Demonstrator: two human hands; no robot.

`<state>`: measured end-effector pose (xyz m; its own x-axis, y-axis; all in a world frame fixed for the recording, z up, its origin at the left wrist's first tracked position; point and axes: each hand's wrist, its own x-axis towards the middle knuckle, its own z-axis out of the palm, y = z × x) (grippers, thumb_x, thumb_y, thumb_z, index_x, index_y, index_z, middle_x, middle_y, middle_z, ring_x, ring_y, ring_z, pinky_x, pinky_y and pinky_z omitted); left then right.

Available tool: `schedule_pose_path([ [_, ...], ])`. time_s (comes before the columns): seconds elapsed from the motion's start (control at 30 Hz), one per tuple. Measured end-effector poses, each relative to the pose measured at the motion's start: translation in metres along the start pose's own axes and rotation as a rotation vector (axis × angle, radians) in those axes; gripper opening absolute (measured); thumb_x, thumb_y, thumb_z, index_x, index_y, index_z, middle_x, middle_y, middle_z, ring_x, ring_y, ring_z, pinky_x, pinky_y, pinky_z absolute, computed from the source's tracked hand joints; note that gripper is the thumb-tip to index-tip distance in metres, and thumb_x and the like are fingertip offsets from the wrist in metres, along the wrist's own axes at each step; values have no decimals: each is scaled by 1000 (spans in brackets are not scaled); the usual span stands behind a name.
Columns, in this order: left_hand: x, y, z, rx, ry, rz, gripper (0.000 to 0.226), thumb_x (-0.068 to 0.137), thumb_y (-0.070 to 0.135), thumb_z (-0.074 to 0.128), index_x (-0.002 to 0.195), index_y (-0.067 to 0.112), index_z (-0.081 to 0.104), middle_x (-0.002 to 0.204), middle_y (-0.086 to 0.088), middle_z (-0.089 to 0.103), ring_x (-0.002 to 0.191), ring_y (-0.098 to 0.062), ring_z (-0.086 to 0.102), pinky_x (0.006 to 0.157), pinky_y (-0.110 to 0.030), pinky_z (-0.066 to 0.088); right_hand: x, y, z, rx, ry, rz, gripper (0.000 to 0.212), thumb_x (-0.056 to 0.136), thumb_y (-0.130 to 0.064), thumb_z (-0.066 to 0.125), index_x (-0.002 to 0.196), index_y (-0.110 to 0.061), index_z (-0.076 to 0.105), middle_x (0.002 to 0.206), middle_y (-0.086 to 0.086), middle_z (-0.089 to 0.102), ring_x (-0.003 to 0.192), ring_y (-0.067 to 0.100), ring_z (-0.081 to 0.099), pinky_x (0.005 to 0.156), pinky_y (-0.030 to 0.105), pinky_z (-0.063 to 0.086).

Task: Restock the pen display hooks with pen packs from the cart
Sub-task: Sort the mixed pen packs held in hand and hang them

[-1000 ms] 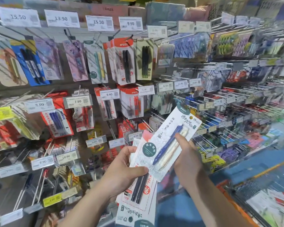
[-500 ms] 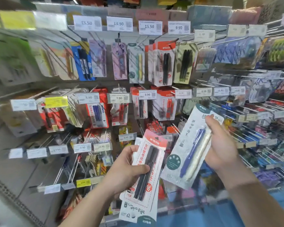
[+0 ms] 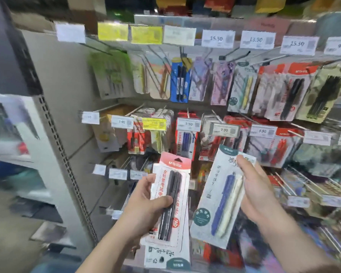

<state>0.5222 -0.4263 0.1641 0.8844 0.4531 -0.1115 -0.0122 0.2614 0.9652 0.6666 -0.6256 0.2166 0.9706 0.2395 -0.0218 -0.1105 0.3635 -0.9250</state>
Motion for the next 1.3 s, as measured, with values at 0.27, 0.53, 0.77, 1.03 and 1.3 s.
schedule_pose_path([
  [0.27,26,60,-78,-15,-53,112,59,73,-10,79,120,15,54,107,-13,77,90,-30,76,71,-46,61,14,2,105,-45,-78,-46,23,103,-16,57,125,-12,66,113,7,78,111,28,72,105,50,51],
  [0.53,56,126,-109,-102,-68,245,65,69,-8,81,124,15,55,113,-19,75,92,-36,76,69,-48,64,57,-49,171,-27,-213,-208,12,103,-11,55,108,-13,66,97,10,79,82,20,76,72,38,65],
  [0.77,95,162,-97,-158,-25,322,66,68,-12,81,123,13,55,114,-25,74,86,-33,76,66,-45,65,112,-83,202,-33,-256,-269,13,104,-13,56,110,-13,67,100,10,79,86,22,76,75,39,63],
  [1.03,118,170,-87,-165,52,353,64,70,-10,81,124,15,55,117,-26,72,89,-38,75,66,-48,64,164,-98,219,6,-316,-336,11,102,-9,57,106,-14,67,95,4,80,87,18,76,87,41,62],
  [1.3,131,173,-89,-177,44,345,64,71,-12,79,126,13,55,114,-25,73,84,-34,76,62,-44,64,193,-111,228,-16,-225,-568,28,80,-9,63,99,-24,76,115,-2,77,116,21,70,109,50,51],
])
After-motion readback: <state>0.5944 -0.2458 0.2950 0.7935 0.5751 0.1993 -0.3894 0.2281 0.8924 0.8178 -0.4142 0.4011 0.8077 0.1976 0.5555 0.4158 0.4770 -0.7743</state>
